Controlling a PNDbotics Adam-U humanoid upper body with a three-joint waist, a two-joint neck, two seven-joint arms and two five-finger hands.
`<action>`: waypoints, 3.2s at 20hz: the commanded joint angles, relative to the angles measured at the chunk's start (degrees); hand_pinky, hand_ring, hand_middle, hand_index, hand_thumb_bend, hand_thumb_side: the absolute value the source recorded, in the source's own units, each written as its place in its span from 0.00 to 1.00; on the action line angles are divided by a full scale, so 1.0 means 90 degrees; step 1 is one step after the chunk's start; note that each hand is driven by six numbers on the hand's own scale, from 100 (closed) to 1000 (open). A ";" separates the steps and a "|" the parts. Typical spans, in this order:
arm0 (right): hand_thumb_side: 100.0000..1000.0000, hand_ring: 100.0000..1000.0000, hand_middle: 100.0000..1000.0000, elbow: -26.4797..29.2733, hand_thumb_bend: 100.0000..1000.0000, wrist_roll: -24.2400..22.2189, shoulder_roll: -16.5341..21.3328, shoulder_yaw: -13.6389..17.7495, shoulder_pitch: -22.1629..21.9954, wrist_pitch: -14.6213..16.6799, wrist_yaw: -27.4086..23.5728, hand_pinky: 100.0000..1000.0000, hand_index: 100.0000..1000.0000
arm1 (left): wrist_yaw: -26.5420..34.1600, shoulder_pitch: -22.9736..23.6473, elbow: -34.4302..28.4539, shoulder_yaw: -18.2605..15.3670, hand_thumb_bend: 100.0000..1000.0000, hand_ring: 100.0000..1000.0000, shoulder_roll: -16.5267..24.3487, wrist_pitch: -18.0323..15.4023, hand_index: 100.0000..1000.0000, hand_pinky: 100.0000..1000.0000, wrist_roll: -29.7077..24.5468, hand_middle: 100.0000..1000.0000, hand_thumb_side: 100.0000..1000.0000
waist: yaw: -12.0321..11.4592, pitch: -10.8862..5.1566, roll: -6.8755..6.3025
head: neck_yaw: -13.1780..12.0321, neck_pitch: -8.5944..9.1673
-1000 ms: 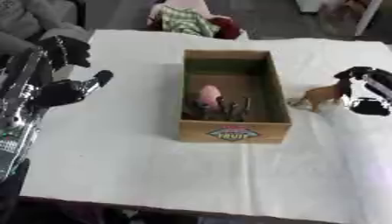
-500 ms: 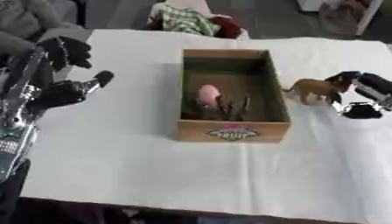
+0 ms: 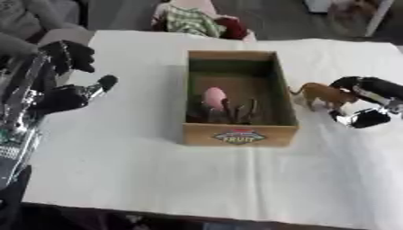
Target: Pick up objects on the table and place them in the box.
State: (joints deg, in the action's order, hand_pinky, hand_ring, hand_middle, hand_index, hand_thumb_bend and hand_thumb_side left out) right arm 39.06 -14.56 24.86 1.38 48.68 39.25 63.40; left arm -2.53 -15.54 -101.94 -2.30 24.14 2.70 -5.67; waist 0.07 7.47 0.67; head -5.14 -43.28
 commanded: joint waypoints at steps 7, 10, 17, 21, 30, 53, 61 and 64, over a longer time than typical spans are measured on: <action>0.32 0.49 0.47 0.0188 0.02 0.0439 0.0056 0.0045 0.0169 -0.0195 0.0098 0.53 0.60 | 0.0028 -0.0037 -0.0053 -0.0071 0.55 0.49 0.0067 -0.0002 0.61 0.65 -0.0018 0.48 0.08 | 0.0009 -0.0101 0.0006 | 0.0009 -0.0016; 0.29 0.42 0.37 0.0235 0.00 0.0714 0.0056 0.0064 0.0166 -0.0237 0.0037 0.48 0.49 | 0.0039 -0.0032 -0.0049 -0.0071 0.54 0.49 0.0063 -0.0001 0.61 0.65 -0.0017 0.48 0.08 | 0.0020 -0.0111 0.0013 | 0.0011 -0.0020; 0.24 0.35 0.29 0.0382 0.00 0.1117 0.0048 0.0111 0.0190 -0.0264 -0.0201 0.42 0.41 | 0.0078 -0.0017 -0.0047 -0.0081 0.52 0.49 0.0062 -0.0021 0.61 0.65 -0.0046 0.48 0.08 | 0.0034 -0.0127 0.0024 | 0.0018 -0.0022; 0.21 0.35 0.29 0.0569 0.00 0.1087 0.0025 0.0130 0.0256 -0.0235 -0.0435 0.42 0.40 | 0.0089 -0.0004 -0.0050 -0.0089 0.51 0.49 0.0066 -0.0029 0.61 0.66 -0.0055 0.48 0.08 | 0.0025 -0.0140 0.0021 | 0.0022 -0.0019; 0.13 0.35 0.28 0.1160 0.00 0.0606 -0.0348 0.0006 0.0782 -0.0054 -0.1383 0.42 0.40 | 0.0119 0.0015 -0.0053 -0.0062 0.51 0.50 0.0052 -0.0045 0.61 0.66 -0.0104 0.48 0.08 | -0.0001 -0.0184 0.0015 | 0.0041 -0.0015; 0.21 0.54 0.52 0.0291 0.00 -0.0181 -0.1978 0.0015 0.1277 -0.0222 0.0025 0.55 0.65 | 0.0228 -0.0108 -0.0151 0.0068 0.50 0.50 -0.0174 -0.0050 0.61 0.66 -0.0282 0.48 0.08 | -0.0320 -0.0105 -0.0016 | 0.0184 0.0116; 0.20 0.61 0.62 0.0349 0.00 -0.0805 -0.1900 0.0067 0.1253 -0.0350 -0.0299 0.58 0.71 | 0.0218 -0.0077 -0.0125 0.0070 0.50 0.50 -0.0184 -0.0056 0.61 0.66 -0.0315 0.48 0.09 | -0.0276 -0.0115 -0.0009 | 0.0161 0.0125; 0.15 0.72 0.77 0.0496 0.00 -0.0737 -0.1813 0.0199 0.1230 -0.0430 -0.0508 0.63 0.83 | 0.0222 -0.0043 -0.0115 0.0057 0.50 0.50 -0.0188 -0.0052 0.61 0.66 -0.0306 0.48 0.09 | -0.0264 -0.0124 -0.0014 | 0.0131 0.0116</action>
State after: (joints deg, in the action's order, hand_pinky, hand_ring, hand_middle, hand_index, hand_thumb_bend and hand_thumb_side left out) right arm 41.66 -21.32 6.89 2.42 58.57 35.65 60.09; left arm -0.57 -15.52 -102.30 -1.56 21.65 2.28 -8.32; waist -2.40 7.28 0.81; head -3.73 -42.72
